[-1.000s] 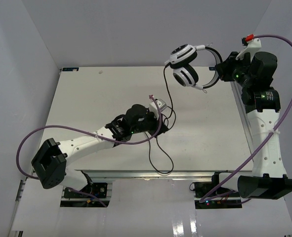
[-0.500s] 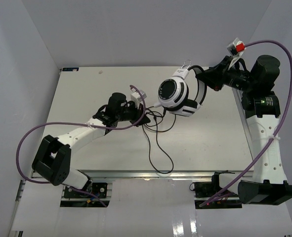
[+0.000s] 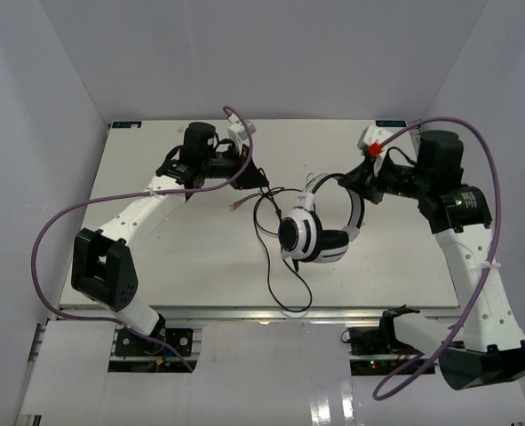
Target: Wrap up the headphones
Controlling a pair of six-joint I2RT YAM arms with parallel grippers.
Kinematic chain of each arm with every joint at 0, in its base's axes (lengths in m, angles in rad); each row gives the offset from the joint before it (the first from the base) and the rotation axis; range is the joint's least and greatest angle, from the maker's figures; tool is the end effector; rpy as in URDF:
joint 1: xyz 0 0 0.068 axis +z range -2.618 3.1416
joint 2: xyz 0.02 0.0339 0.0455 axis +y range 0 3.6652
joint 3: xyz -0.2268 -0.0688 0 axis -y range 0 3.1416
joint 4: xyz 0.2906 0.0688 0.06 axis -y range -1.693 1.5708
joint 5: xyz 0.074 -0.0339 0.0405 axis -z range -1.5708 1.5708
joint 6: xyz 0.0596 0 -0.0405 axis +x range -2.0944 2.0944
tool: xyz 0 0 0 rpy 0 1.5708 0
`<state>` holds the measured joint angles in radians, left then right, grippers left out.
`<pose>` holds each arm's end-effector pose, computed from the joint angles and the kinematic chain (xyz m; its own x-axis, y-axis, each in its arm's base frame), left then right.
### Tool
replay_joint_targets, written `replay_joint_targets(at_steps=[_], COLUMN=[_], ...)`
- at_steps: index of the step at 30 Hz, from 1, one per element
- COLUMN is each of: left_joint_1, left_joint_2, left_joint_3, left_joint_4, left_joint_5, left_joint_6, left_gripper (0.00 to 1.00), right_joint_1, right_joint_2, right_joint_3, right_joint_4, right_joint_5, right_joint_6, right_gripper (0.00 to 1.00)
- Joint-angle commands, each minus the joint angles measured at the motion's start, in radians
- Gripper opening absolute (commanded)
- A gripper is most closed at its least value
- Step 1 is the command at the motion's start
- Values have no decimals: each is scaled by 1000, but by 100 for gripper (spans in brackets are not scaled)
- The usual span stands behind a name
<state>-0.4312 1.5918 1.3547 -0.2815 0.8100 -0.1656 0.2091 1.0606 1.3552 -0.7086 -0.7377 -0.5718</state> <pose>0.3647 -0.2153 0.2733 -0.5858 0.1444 -0.7975 0.7737 0.3926 -0.4973 0.2637 0.0969 0.4057 0.0782 -0.3928 -0.9163 -0.8487 0.4561 -0.2679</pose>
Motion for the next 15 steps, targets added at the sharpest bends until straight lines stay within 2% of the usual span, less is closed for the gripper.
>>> replay_joint_targets(at_steps=[1, 4, 10, 15], left_joint_1=[6, 4, -21, -84], left_joint_2=[-58, -100, -121, -66], left_joint_3=[65, 29, -19, 29], left_joint_4=[-134, -158, -243, -274], left_joint_5=[97, 156, 221, 249], left_joint_6=[-77, -143, -214, -267], left_gripper=[0, 0, 0, 0], right_joint_1=[117, 152, 242, 322], right_joint_2=[-98, -110, -64, -23], right_joint_3=[-156, -280, -365, -457], right_joint_4=[85, 210, 421, 759], right_joint_5=[432, 657, 1037, 1368], right_joint_6=[-29, -6, -6, -57], right_gripper=[8, 8, 8, 8])
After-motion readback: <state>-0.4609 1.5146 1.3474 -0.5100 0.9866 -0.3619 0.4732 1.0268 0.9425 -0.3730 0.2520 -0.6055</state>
